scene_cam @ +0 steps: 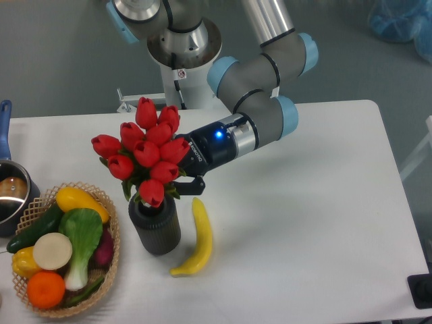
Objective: Insert the flowers into the vase
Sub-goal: 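Push the tulip stems down into the vase opening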
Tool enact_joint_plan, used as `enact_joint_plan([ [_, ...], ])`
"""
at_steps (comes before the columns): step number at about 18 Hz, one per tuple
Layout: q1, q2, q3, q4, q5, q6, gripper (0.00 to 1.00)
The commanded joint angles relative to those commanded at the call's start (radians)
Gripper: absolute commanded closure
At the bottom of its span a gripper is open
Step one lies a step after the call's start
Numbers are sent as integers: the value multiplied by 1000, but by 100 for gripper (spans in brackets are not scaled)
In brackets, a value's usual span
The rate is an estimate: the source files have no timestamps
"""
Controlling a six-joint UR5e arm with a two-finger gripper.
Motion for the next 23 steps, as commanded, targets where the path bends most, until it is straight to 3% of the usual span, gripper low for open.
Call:
enact_joint_plan([
  [15,2,-8,-32,2,0,21,66],
  [23,3,-52,-32,2,0,71,66],
])
